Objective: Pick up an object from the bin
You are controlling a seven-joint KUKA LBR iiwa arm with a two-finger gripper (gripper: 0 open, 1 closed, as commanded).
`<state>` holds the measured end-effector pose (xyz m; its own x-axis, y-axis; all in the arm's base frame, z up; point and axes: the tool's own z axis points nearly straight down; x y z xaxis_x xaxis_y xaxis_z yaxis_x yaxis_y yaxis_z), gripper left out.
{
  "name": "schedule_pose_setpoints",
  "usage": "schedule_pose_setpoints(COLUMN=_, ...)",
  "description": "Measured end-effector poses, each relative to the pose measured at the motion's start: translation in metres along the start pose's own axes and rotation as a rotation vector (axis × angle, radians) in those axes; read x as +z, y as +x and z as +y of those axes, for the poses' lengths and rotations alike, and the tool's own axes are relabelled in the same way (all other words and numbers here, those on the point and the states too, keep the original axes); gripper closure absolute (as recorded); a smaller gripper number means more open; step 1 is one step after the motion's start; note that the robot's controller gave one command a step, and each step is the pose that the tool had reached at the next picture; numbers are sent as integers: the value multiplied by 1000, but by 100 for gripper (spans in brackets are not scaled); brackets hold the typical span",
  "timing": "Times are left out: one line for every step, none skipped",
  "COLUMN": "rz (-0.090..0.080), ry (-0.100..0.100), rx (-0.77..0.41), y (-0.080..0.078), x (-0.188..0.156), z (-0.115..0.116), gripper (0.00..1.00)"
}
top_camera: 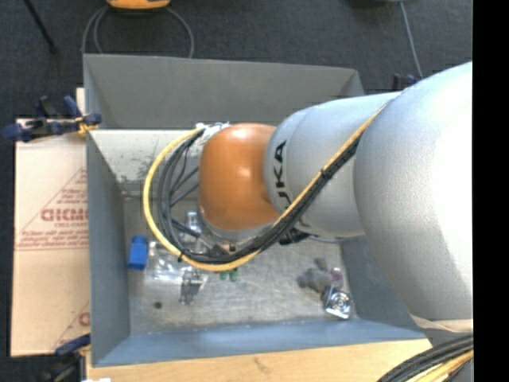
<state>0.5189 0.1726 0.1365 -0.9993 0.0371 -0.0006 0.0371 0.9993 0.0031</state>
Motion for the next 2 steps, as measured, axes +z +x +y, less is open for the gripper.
schedule_pose_setpoints(rz=-7, ry=1, rx=-56, y=-10, x=23, z=-10, gripper=0)
schedule_pose_setpoints(rz=-10, ry=2, rx=-76, y=-19, x=61, z=-27, gripper=0)
